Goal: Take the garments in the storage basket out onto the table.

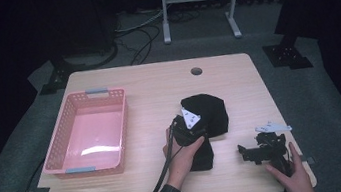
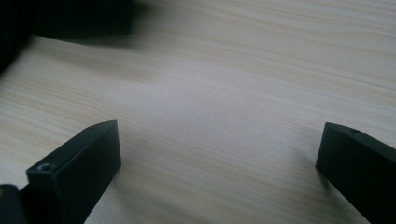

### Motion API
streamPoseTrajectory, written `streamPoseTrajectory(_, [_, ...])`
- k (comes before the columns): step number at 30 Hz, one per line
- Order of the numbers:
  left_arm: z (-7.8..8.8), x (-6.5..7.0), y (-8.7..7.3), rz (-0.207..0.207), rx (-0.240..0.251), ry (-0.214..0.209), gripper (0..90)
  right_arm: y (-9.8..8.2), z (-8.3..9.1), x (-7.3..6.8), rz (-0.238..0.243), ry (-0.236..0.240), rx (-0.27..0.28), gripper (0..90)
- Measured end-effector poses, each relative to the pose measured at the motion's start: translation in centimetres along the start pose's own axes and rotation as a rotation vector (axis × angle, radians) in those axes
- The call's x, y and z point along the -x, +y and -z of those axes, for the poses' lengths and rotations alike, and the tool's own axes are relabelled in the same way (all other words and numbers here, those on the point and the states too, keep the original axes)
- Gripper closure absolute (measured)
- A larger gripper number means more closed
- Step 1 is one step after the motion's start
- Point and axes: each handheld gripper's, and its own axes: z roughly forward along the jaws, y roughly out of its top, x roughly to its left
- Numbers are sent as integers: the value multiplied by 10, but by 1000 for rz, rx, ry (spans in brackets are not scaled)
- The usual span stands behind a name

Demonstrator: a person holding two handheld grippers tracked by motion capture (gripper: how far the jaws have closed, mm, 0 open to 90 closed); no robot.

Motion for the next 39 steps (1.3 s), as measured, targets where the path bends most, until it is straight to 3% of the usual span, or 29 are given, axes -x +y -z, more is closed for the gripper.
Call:
streamPoseTrajectory(5, [-2,2,1,-22,-29,16,294,0,0,0,1,0,0,0])
streamPoseTrajectory(9, [-3,1,1,9,-42,26,198,0,0,0,0,0,0,0])
streamPoseTrajectory(14, [-3,1,1,12,-45,25,112,0,0,0,0,0,0,0])
streamPoseTrajectory(16, [-2,1,1,14,-40,41,0,0,0,0,0,0,0,0])
streamPoseTrajectory(18, [-1,0,0,18,-25,17,0,0,0,0,1,0,0,0])
streamPoseTrajectory(25, [9,-2,1,34,18,-8,0,0,0,0,0,0,0,0])
streamPoseTrajectory(33, [24,-6,6,47,89,40,0,0,0,0,0,0,0,0])
streamPoseTrajectory(39, [39,-8,14,57,167,40,0,0,0,0,0,0,0,0])
